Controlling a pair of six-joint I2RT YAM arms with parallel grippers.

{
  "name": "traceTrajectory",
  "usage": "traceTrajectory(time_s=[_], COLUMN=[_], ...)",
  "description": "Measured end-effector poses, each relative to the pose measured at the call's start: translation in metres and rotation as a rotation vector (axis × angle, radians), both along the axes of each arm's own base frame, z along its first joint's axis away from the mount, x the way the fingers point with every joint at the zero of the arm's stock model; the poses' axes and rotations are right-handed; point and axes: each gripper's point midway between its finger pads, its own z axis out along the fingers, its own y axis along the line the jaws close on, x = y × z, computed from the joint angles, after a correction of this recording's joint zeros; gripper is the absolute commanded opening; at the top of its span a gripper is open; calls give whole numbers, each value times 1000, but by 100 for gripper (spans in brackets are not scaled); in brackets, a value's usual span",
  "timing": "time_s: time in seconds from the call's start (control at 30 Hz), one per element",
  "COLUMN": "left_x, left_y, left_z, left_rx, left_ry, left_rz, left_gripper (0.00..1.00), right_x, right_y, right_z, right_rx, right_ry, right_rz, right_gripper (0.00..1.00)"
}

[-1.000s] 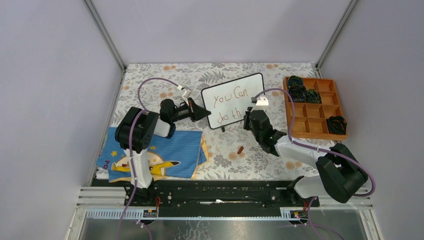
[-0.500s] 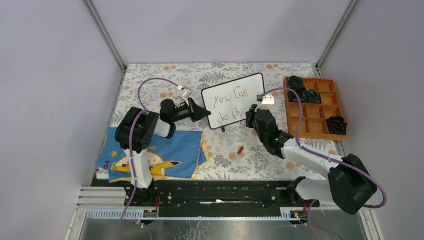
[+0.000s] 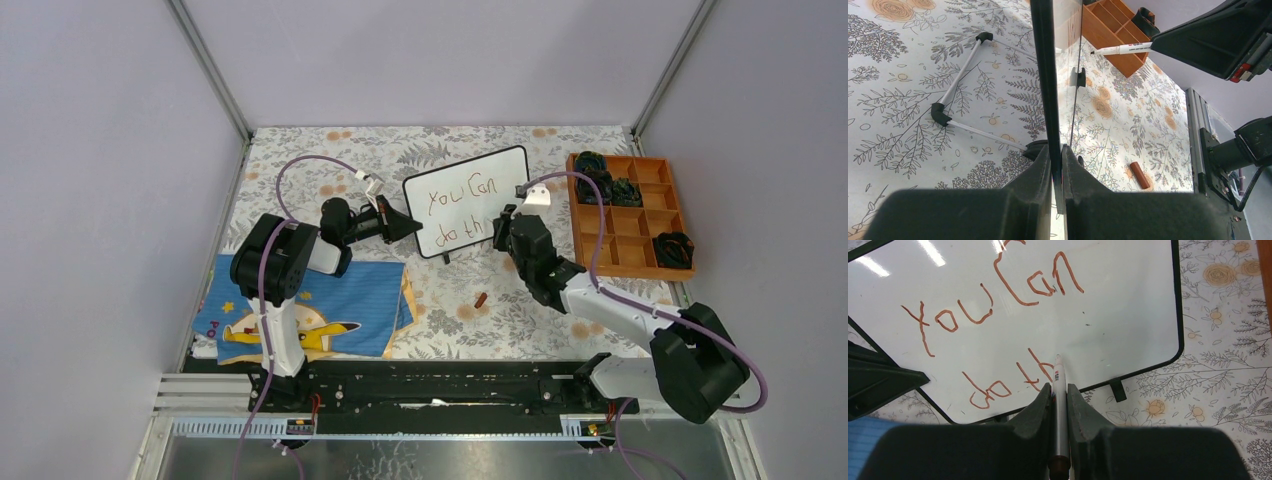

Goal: Write a sentence on the whiteboard

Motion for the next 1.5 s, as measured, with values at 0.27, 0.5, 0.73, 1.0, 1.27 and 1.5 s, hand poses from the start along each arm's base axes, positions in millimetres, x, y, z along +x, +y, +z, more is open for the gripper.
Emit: traceTrajectory(time_s=[0.27,0.5,0.73,1.0,1.27,1.5], left_x=[0,-1,-5,-9,-14,-11], left_y=[0,0,-1,3,8,12], left_z=[0,1,4,5,5,-1], left_rx=[0,9,51,115,155,179], left_ry=[1,2,-4,-6,0,19], left_rz=[0,-1,-6,0,14,47], left_gripper=[0,0,0,0,9,27], right_x=[2,5,5,1,-3,-12], right_y=[4,6,6,5,7,10], right_z=[-3,-2,2,29,23,14], right_rx=[8,11,18,69,73,73], right_ry=[7,5,-3,-61,-49,-28], right_rz=[10,10,11,16,36,82], right_gripper=[0,0,0,0,0,0])
